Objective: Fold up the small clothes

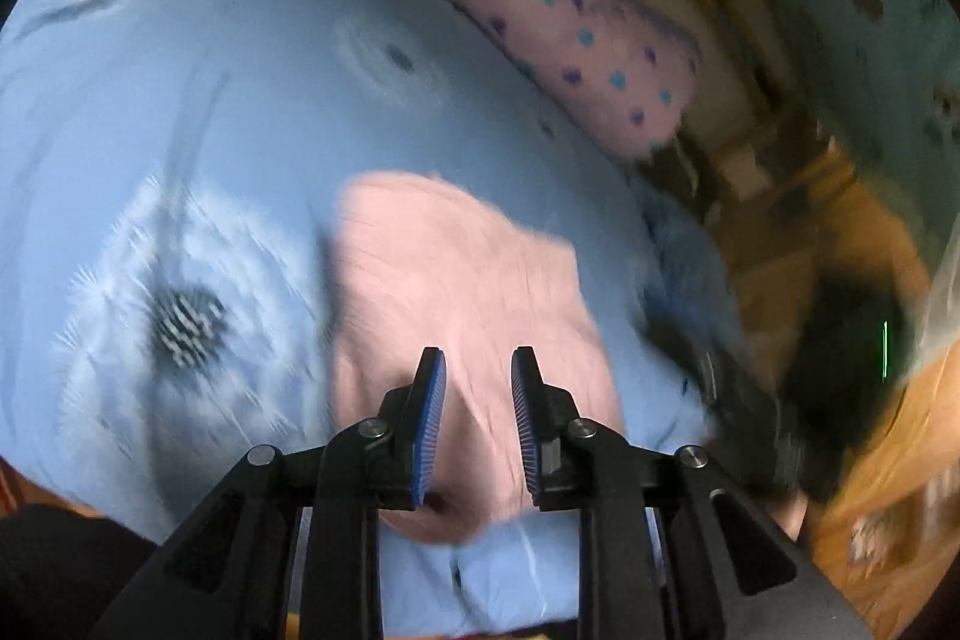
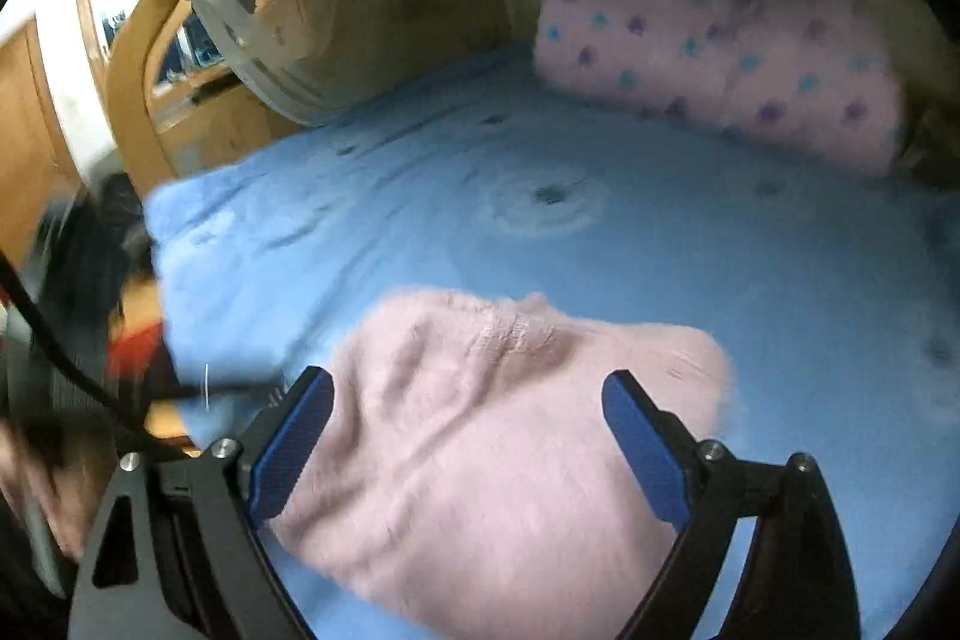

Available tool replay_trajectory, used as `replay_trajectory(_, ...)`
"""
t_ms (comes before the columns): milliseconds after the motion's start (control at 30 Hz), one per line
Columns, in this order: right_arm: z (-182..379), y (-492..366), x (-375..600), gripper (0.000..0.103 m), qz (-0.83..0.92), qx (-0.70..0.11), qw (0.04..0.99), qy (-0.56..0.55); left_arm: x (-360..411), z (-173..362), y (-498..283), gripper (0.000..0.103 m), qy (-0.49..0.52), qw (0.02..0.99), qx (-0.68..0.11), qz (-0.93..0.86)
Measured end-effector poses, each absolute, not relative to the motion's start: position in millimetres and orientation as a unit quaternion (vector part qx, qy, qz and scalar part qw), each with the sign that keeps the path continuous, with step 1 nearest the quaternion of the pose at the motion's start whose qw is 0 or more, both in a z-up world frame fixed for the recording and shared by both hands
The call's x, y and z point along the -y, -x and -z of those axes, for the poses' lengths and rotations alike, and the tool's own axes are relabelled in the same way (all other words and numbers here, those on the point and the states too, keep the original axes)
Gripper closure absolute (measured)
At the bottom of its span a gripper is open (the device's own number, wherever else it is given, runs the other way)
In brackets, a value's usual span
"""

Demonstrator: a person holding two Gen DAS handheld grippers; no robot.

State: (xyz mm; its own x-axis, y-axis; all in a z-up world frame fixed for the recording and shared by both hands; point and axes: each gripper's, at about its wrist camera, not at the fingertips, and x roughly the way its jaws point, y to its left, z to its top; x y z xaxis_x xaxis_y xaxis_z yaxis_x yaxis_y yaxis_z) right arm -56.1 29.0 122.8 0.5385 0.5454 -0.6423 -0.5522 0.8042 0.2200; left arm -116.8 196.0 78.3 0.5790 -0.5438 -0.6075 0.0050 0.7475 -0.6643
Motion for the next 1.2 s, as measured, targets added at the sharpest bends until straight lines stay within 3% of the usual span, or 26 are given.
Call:
replay_trajectory(200, -52, -35, -86, 0.017, -0.247, -0.473, 0.827, 0.174, -183, -56, 113, 0.1, 0.251, 0.838, -0.473, 0.106)
replay_trajectory(300, -28, -48, -54, 0.021, -0.214, -0.518, 0.821, 0.108, -231, -46, 107, 0.097, 0.343, 0.819, -0.455, 0.067)
replay_trajectory(400, -40, -32, -11, 0.02, -0.178, -0.487, 0.853, 0.053, -278, -21, 103, 0.097, 0.457, 0.771, -0.444, 0.004)
replay_trajectory(467, -62, -6, 16, 0.016, -0.171, -0.436, 0.883, 0.028, -280, -12, 88, 0.09, 0.497, 0.741, -0.448, 0.059)
replay_trajectory(533, -77, 20, 42, 0.003, -0.193, -0.412, 0.89, -0.002, -264, -3, 66, 0.071, 0.491, 0.715, -0.486, 0.108)
replay_trajectory(600, -77, 32, 56, 0.003, -0.194, -0.433, 0.88, -0.018, -240, 11, 40, 0.07, 0.455, 0.695, -0.541, 0.133)
replay_trajectory(667, -75, 36, 63, 0.003, -0.202, -0.447, 0.871, -0.031, -223, 16, 27, 0.077, 0.415, 0.701, -0.567, 0.124)
replay_trajectory(700, -72, 41, 67, 0.003, -0.205, -0.44, 0.874, -0.033, -219, 12, 26, 0.093, 0.404, 0.711, -0.562, 0.124)
replay_trajectory(733, -68, 44, 69, 0.003, -0.205, -0.429, 0.879, -0.034, -217, 6, 27, 0.101, 0.398, 0.722, -0.553, 0.125)
replay_trajectory(833, -47, 42, 66, 0.005, -0.199, -0.433, 0.876, -0.07, -209, -34, 34, 0.103, 0.339, 0.792, -0.492, 0.127)
replay_trajectory(867, -43, 39, 64, 0.009, -0.201, -0.437, 0.872, -0.088, -203, -47, 37, 0.103, 0.32, 0.813, -0.47, 0.128)
replay_trajectory(933, -31, 43, 70, 0.048, -0.193, -0.436, 0.871, -0.113, -197, -61, 39, 0.103, 0.297, 0.836, -0.443, 0.134)
replay_trajectory(1133, -37, 79, 63, 0.071, -0.128, -0.418, 0.899, -0.026, -177, -87, 20, 0.103, 0.254, 0.861, -0.401, 0.182)
replay_trajectory(1200, -39, 88, 66, 0.073, -0.103, -0.411, 0.905, -0.02, -168, -87, 13, 0.103, 0.235, 0.86, -0.409, 0.193)
